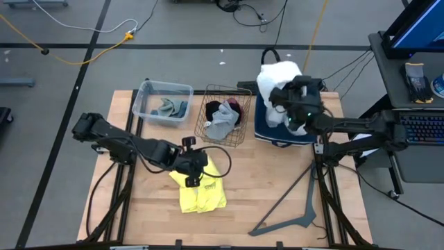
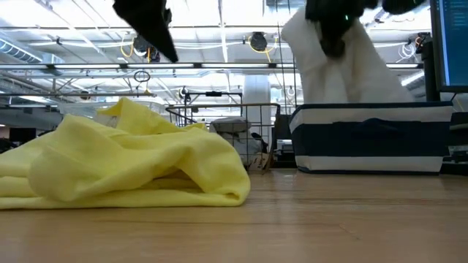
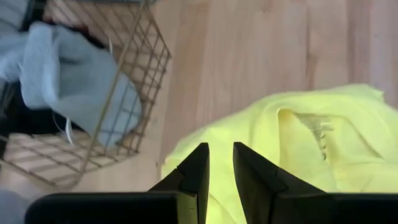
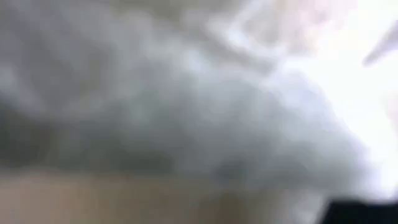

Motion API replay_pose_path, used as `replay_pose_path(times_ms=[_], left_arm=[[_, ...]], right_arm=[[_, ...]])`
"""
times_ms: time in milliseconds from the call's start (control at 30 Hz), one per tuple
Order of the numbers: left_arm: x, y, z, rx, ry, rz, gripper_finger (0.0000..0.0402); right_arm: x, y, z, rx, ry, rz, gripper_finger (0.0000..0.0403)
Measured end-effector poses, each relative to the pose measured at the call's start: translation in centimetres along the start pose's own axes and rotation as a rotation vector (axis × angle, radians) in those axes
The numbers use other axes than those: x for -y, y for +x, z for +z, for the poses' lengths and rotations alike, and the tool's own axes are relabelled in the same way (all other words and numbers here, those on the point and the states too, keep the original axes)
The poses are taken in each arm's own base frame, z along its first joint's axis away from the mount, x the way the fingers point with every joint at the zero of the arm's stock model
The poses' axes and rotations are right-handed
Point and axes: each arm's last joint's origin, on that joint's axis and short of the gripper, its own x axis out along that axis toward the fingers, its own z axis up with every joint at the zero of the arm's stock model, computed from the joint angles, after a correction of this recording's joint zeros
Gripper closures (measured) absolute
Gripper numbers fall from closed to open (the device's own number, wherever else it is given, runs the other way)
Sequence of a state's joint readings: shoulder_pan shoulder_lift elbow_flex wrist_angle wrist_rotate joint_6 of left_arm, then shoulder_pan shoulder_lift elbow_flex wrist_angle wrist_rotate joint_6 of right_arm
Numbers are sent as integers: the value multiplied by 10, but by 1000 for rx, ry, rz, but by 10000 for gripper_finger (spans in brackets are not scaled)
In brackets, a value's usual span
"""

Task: Pick & Place Cloths
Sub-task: Put the white shirt into the blue bin

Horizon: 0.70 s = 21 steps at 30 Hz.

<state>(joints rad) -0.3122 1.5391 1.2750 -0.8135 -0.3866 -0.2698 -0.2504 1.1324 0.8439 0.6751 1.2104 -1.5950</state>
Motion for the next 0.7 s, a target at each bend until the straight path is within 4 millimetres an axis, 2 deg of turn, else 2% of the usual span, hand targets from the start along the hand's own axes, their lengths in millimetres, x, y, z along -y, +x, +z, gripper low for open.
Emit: replay_pose_path(times_ms=[167, 300, 467, 700], left_arm=[[6, 4, -9, -21, -36, 1, 325], [13, 1, -11, -15, -45, -13, 325], [25, -4, -14, -8, -50, -36, 325], [37, -10, -19, 0, -60, -60, 325]], right_arm=[[-44, -7, -17, -19, -55, 49, 403], [-70, -12, -30, -50, -42, 74, 403], [-90, -17, -44, -103, -46, 86, 403], [-104, -20, -52, -118, 66, 103, 403]])
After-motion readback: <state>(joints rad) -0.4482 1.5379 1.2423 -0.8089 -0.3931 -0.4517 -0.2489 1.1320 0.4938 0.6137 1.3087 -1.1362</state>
